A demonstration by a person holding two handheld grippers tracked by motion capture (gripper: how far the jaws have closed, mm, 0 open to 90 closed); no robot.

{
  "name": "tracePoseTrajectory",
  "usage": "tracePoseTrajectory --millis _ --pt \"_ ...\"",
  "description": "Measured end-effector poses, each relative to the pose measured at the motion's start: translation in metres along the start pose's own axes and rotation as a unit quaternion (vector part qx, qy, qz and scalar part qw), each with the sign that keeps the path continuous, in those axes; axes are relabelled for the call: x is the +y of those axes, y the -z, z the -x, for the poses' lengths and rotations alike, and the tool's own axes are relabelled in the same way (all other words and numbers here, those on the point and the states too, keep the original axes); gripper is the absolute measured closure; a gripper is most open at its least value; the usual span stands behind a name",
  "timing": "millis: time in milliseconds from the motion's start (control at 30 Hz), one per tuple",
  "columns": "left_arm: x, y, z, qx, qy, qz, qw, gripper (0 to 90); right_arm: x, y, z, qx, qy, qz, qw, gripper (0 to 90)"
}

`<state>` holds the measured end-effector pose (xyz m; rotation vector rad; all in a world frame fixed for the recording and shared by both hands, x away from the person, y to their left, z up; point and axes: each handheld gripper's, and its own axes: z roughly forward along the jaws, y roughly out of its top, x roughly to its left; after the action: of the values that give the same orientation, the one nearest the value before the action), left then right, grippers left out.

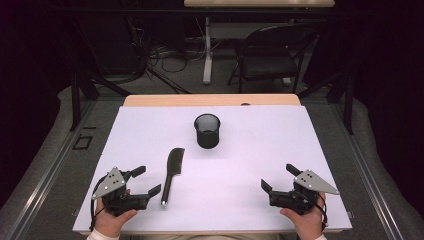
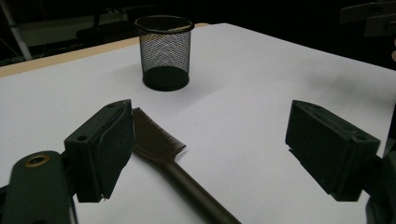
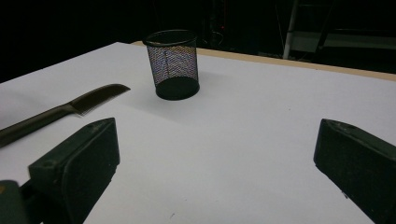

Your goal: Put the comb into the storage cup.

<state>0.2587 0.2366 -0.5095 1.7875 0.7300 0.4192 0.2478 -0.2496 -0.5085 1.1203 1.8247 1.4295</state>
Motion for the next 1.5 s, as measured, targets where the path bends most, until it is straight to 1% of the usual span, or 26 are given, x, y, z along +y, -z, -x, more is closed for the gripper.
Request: tracePoseTrajectory --millis 67,133,200,233,267,300,333,400,500,600,700,733,800,867,967,1000,1033,1067,1100,1133,1200,1233,1300,1333,1433,1500 --pt "0.0 -0.002 0.003 0.001 -0.004 -0.004 1.0 25.2 0.0 0.0 0.001 0.002 0.002 -0.003 1.0 0.2" --pt "-0.001 -0.005 0.005 -0.003 -0.003 -0.003 1.0 28.7 0.0 0.0 0.0 0.001 0.003 -0.003 1.0 0.2" --pt "-0.001 -0.007 0.008 -0.006 -0.001 -0.007 1.0 31.7 0.0 0.0 0.0 0.001 0.002 -0.004 1.0 0.2" --pt "-0.001 -0.007 0.009 -0.004 -0.001 -0.013 0.9999 33.7 0.0 0.0 0.0 0.001 0.002 -0.004 1.0 0.2" --pt "-0.001 -0.008 0.009 -0.01 0.002 -0.012 0.9999 34.7 0.0 0.0 0.0 0.001 0.002 -0.004 1.0 0.3" --pt "-0.001 -0.01 0.01 -0.012 0.004 -0.014 0.9998 36.8 0.0 -0.001 0.0 0.001 0.001 -0.004 1.0 0.5" --pt "-0.001 -0.011 0.01 -0.013 0.005 -0.019 0.9997 36.8 0.0 -0.001 0.0 0.001 0.001 -0.004 1.0 0.5" --pt "-0.001 -0.013 0.012 -0.007 0.009 -0.028 0.9995 42.2 -0.001 -0.001 0.0 -0.001 0.0 -0.004 1.0 0.6" --pt "-0.003 -0.016 0.015 0.005 0.023 -0.039 0.9989 49.0 -0.001 -0.001 0.0 0.0 -0.005 -0.004 1.0 0.8" --pt "-0.005 -0.02 0.015 0.011 0.034 -0.048 0.9982 52.0 -0.001 -0.001 0.001 0.002 -0.005 -0.005 1.0 0.8" --pt "-0.006 -0.02 0.015 0.032 0.043 -0.055 0.997 54.5 -0.002 -0.001 0.001 0.002 -0.003 -0.005 1.0 0.9" --pt "-0.007 -0.02 0.014 0.033 0.049 -0.054 0.9968 55.6 -0.002 -0.001 0.001 0.002 -0.003 -0.005 1.0 0.9" --pt "-0.008 -0.021 0.013 0.039 0.059 -0.061 0.9956 59.0 -0.002 -0.002 0.001 0.002 -0.004 -0.004 1.0 0.9" --pt "-0.009 -0.022 0.012 0.041 0.063 -0.07 0.9947 61.9 -0.002 -0.002 0.001 0.003 -0.005 -0.008 1.0 1.2" --pt "-0.011 -0.026 0.013 0.055 0.062 -0.09 0.9925 65.6 -0.002 -0.002 0.001 0.004 -0.005 -0.01 0.9999 1.7" --pt "-0.011 -0.027 0.013 0.055 0.064 -0.093 0.9921 68.1 -0.003 -0.002 0.001 0.005 -0.004 -0.009 0.9999 2.1" --pt "-0.012 -0.031 0.014 0.061 0.062 -0.107 0.9905 69.1 -0.003 -0.003 0.001 0.007 -0.006 -0.01 0.9999 2.5" --pt "-0.012 -0.031 0.014 0.061 0.062 -0.107 0.9905 70.9 -0.003 -0.003 0.001 0.007 -0.006 -0.01 0.9999 2.5" --pt "-0.012 -0.033 0.014 0.063 0.064 -0.113 0.9896 70.9 -0.003 -0.003 0.001 0.007 -0.007 -0.009 0.9999 3.0" --pt "-0.012 -0.034 0.014 0.066 0.064 -0.118 0.9887 75.5 -0.003 -0.003 0.001 0.008 -0.006 -0.011 0.9999 3.2" --pt "-0.013 -0.036 0.014 0.07 0.067 -0.127 0.9872 76.7 -0.003 -0.003 0.001 0.009 -0.006 -0.012 0.9999 3.3" --pt "-0.013 -0.037 0.014 0.07 0.067 -0.132 0.9865 79.9 -0.004 -0.003 0.001 0.008 -0.01 -0.011 0.9999 3.4" --pt "-0.014 -0.039 0.013 0.074 0.069 -0.141 0.9849 81.1 -0.004 -0.003 0.001 0.008 -0.011 -0.009 0.9999 3.5" --pt "-0.015 -0.04 0.013 0.071 0.073 -0.143 0.9844 82.8 -0.004 -0.002 0.002 0.008 -0.011 -0.012 0.9998 3.6" --pt "-0.017 -0.042 0.011 0.066 0.074 -0.153 0.9833 88.4 -0.004 -0.003 0.003 0.009 -0.013 -0.011 0.9998 3.9" --pt "-0.017 -0.044 0.012 0.063 0.073 -0.158 0.9828 89.6 -0.004 -0.003 0.003 0.009 -0.012 -0.01 0.9998 4.5"
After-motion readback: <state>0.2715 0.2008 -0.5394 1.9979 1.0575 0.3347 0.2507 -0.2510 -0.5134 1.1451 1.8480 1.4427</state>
